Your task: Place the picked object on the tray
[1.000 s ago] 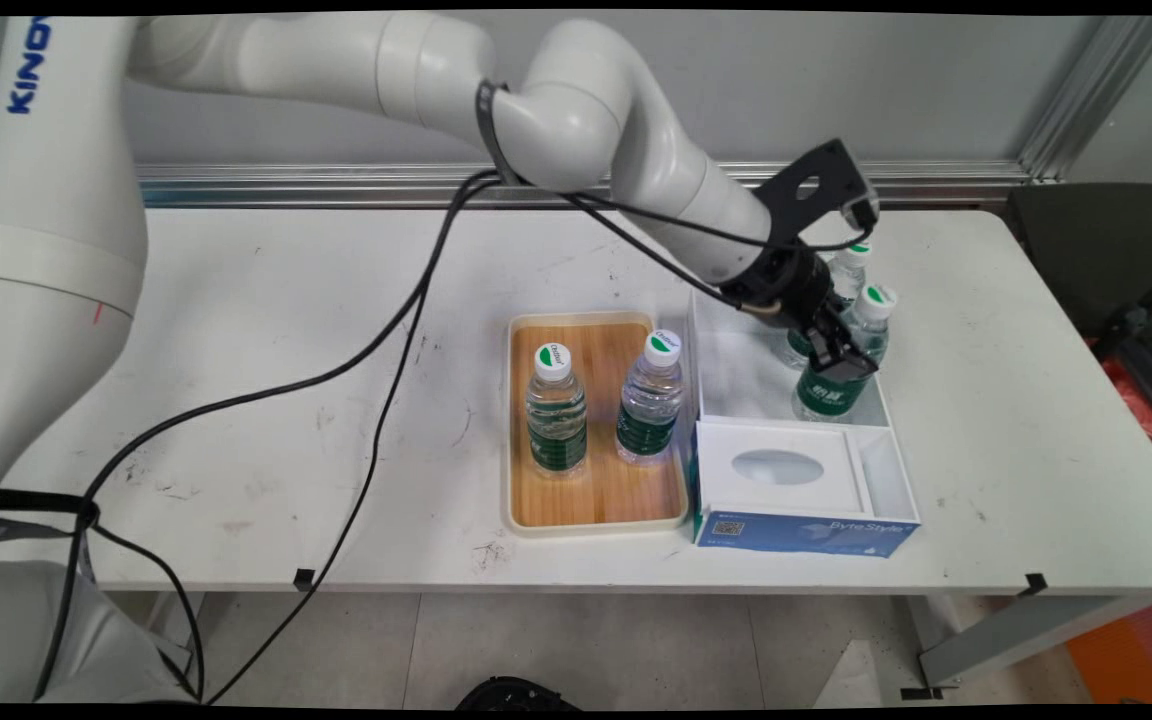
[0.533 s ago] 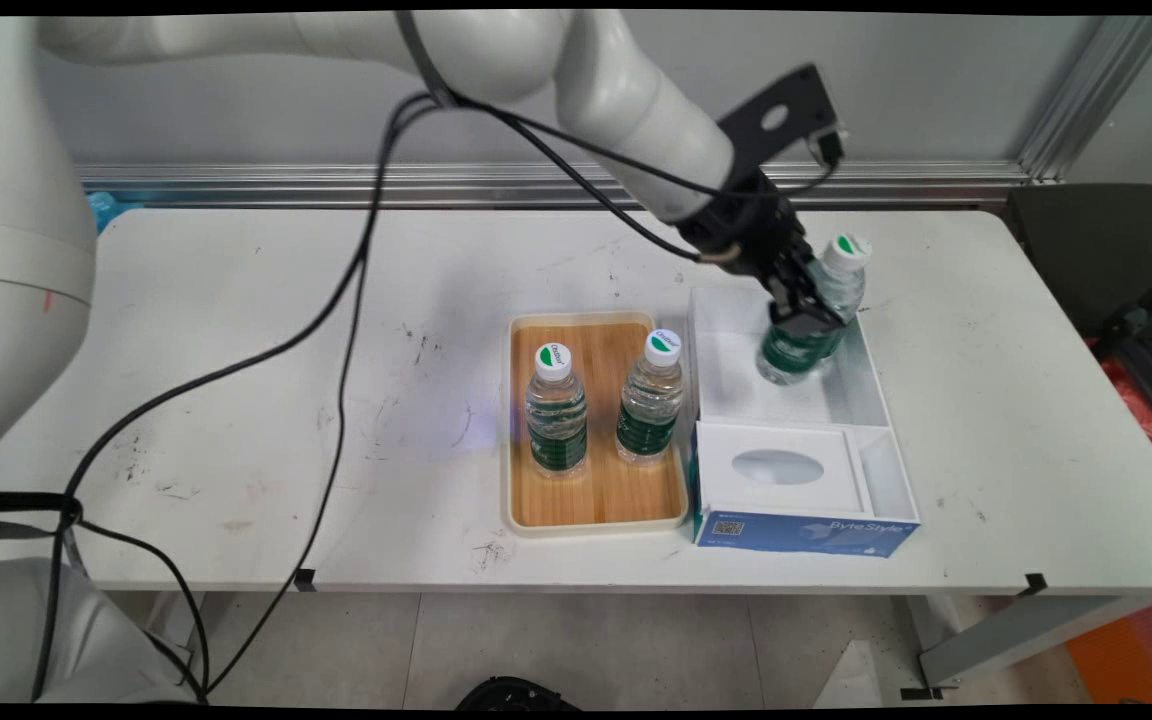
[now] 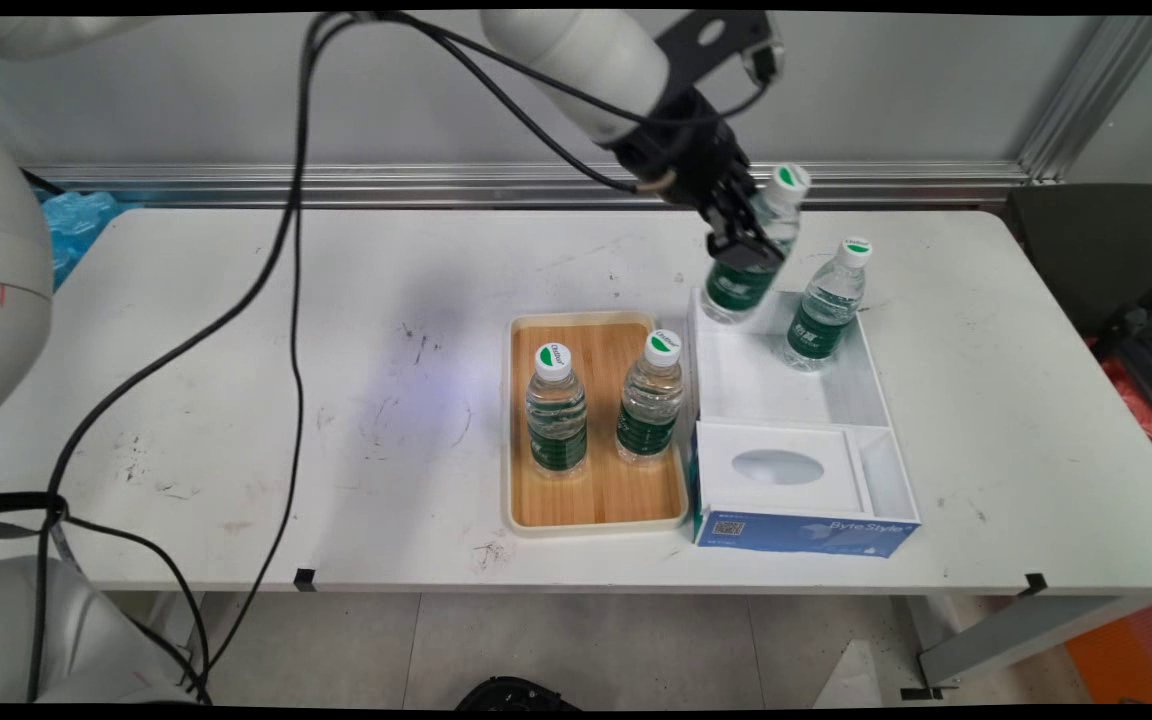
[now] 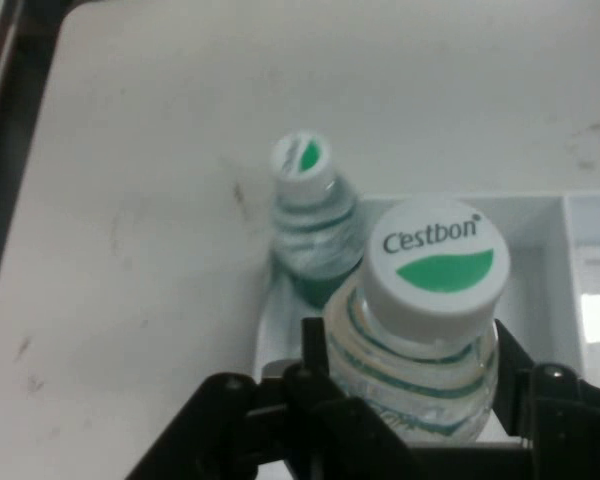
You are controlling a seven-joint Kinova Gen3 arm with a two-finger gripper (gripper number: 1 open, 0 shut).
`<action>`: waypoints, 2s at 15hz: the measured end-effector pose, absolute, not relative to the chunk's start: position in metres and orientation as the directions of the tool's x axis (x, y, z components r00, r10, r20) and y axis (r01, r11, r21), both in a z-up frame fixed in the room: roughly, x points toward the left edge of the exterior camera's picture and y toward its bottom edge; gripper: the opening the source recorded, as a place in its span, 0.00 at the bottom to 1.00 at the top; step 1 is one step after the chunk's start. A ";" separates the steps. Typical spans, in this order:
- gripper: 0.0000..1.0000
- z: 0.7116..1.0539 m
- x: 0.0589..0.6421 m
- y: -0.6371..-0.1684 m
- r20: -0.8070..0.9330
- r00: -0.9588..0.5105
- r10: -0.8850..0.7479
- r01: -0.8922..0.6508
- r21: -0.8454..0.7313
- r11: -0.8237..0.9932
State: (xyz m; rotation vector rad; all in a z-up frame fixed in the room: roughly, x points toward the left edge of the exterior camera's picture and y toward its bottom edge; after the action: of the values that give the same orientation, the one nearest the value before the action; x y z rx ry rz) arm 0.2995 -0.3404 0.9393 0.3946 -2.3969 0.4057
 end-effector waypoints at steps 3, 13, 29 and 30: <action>0.00 0.946 0.325 -0.337 0.633 -0.748 -0.197 -0.393 -0.183 0.901; 0.00 0.915 0.388 -0.318 0.634 -0.744 -0.211 -0.384 -0.147 0.911; 0.00 0.840 0.415 -0.343 0.677 -0.715 -0.176 -0.382 -0.167 0.909; 0.00 0.837 0.415 -0.343 0.678 -0.714 -0.174 -0.381 -0.168 0.909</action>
State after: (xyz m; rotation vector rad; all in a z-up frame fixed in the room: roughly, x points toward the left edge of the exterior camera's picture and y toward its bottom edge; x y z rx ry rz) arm 0.4150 -0.3434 0.8370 0.3943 -2.3712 0.3881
